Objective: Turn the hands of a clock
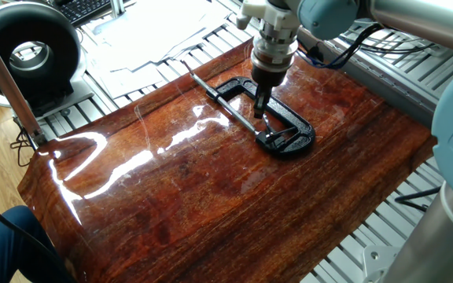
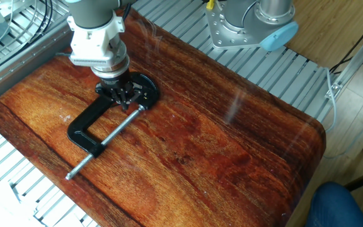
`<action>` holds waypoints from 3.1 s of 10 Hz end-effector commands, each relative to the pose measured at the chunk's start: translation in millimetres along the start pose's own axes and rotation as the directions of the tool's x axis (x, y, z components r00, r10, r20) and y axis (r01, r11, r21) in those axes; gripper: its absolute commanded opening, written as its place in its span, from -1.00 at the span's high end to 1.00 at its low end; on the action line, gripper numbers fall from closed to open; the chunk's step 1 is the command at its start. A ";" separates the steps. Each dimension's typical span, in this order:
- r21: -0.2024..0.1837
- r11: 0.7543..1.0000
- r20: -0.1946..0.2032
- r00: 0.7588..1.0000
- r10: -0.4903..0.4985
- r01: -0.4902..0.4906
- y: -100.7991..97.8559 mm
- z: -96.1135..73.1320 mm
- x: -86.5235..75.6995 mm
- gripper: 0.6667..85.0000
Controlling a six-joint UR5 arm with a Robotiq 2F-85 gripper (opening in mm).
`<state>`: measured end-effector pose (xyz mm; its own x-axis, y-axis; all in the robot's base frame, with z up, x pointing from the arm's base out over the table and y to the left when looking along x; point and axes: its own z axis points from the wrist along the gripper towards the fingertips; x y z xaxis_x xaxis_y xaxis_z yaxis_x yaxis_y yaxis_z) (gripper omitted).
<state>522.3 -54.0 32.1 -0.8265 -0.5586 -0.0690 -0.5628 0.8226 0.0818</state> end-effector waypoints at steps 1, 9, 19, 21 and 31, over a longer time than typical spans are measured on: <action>-0.017 1.000 0.011 1.000 -0.016 0.017 0.1 -4.0 5.3 0.99; -0.053 0.998 -0.048 0.998 -0.045 0.043 3.1 -13.4 31.8 0.99; 0.013 1.000 -0.027 1.000 0.008 -0.008 -19.5 3.0 -11.3 0.99; 0.019 1.000 -0.018 1.000 -0.009 0.009 -21.4 8.0 -5.8 0.99; -0.013 0.997 -0.017 0.997 -0.078 0.078 -12.6 -0.7 43.6 0.99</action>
<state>502.8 -88.4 25.8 -0.7807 -0.6233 -0.0451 -0.6248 0.7773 0.0736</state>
